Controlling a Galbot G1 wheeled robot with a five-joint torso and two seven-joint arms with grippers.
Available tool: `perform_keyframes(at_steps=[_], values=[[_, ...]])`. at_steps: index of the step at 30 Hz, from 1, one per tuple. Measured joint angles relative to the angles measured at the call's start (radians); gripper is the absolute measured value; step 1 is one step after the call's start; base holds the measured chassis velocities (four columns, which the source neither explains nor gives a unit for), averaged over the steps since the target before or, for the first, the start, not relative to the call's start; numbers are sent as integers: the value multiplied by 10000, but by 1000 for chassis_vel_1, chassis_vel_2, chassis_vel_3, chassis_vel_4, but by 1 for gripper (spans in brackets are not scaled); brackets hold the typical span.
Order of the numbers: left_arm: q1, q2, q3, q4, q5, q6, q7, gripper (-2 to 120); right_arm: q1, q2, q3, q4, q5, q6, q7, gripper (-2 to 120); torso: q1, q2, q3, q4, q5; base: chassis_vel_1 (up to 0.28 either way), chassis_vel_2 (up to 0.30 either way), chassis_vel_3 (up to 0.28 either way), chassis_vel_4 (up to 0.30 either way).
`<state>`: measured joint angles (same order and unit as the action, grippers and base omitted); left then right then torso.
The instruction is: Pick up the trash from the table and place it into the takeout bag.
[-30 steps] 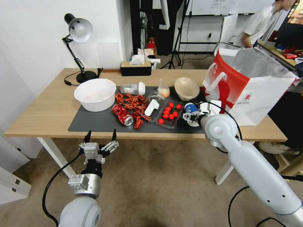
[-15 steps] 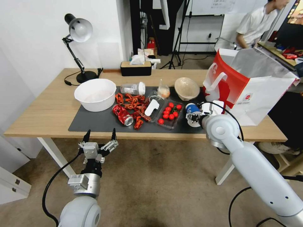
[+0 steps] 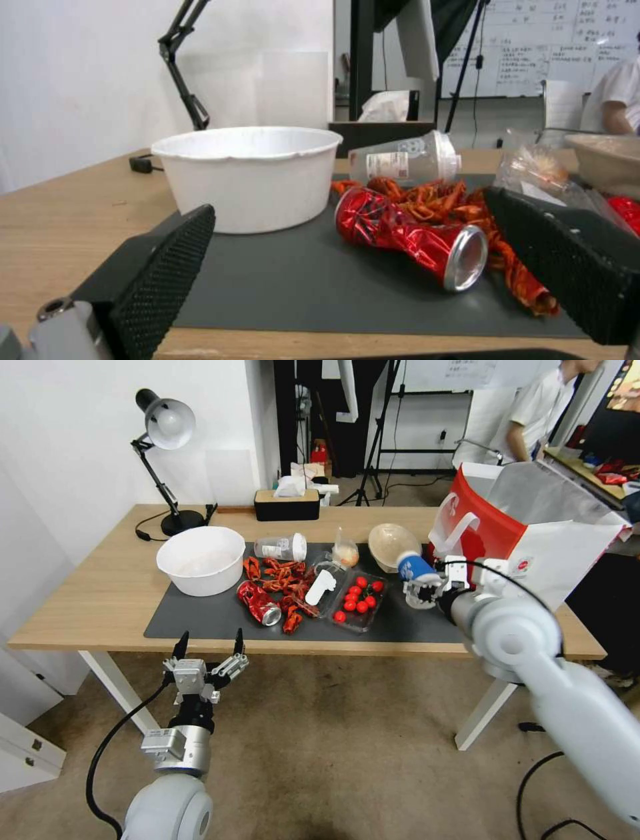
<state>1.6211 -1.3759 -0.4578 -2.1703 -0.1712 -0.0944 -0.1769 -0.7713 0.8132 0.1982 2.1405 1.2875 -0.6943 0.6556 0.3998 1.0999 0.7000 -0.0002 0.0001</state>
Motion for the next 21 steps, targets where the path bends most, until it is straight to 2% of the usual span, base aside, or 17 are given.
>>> perform_keyframes(at_steps=[1,2,3,5,7,10,12,14,16,21], values=[[4,-5,0,-9,11,-5,-4,100,0,-62,22,33,-202,165,-316,69,1,0,0,1,0,0,0,0,0],[11,-31,0,-69,74,-51,-20,100,78,-260,44,50,-1141,840,-1330,69,0,0,0,0,0,0,0,0,0],[11,-31,0,-69,74,-51,-20,100,78,-260,44,50,-1141,840,-1330,69,0,0,0,0,0,0,0,0,0],[23,-79,3,-140,164,-93,-23,100,463,-437,71,-57,-1911,1917,-2055,69,1,0,0,1,0,0,0,0,0],[33,-90,3,-145,180,-105,-25,100,745,-496,112,-156,-2040,2281,-2119,69,0,1,0,3,-1,0,0,0,0],[74,-91,-3,-148,190,-124,-28,100,1344,-625,241,-441,-2133,2753,-1975,69,1,0,0,3,-3,0,0,0,0],[128,-76,-35,-187,191,-153,-31,100,2126,-843,381,-1069,-2095,3156,-1246,69,1,0,0,4,-1,0,0,0,0],[132,-75,-40,-191,191,-156,-33,100,2192,-866,397,-1145,-2061,3179,-1158,69,1,0,0,3,-2,0,0,0,0],[159,-76,-50,-195,182,-174,-40,100,2642,-1080,555,-1773,-1480,3256,-321,69,2,0,1,1,1,0,0,0,0],[192,-85,-30,-195,190,-240,-28,100,2688,-1281,731,-2321,-1517,3264,-73,69,2,0,0,0,2,0,0,0,0]])
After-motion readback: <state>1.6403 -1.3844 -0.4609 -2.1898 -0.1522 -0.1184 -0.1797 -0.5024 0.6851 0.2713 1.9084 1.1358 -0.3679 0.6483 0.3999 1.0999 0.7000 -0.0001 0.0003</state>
